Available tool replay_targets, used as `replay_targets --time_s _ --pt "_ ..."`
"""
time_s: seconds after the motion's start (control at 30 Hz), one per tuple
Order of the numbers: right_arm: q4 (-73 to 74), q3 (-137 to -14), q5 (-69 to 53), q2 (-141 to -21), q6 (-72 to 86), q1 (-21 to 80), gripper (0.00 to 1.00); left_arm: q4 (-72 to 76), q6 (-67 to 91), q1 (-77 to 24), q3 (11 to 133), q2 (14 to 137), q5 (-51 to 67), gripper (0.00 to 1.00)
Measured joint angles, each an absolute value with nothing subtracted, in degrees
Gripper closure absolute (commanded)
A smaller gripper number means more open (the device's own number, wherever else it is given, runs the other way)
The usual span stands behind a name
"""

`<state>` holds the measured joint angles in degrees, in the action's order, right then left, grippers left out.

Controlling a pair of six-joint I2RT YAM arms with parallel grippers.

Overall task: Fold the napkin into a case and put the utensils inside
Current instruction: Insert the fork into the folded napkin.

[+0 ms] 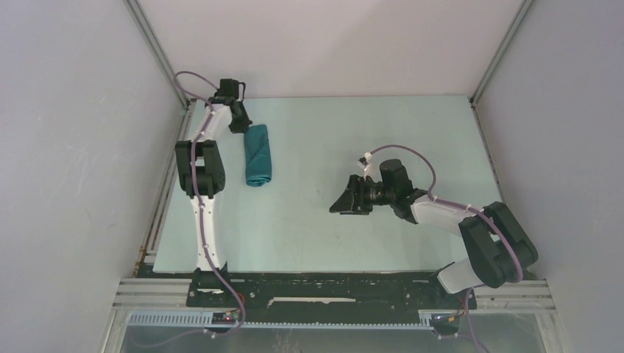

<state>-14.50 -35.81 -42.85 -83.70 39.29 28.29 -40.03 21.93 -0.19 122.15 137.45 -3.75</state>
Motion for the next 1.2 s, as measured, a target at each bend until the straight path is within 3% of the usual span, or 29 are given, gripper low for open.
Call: replay_targets --time_s 0.53,0.87,1.2 --pt "-15.25 -35.81 -43.11 -83.68 39.31 31.31 0.28 -37.78 18.28 -1.19 106.41 130.06 -2.15 1.00" --pt "-15.05 -35.31 -42.50 -81.78 39.29 31.92 0.28 -37.41 16.88 -2.09 105.67 129.47 -0.91 0.98" --pt "-14.79 -35.00 -42.24 -81.54 39.29 32.16 0.28 -38.48 16.93 -2.13 105.73 129.47 1.32 0.90"
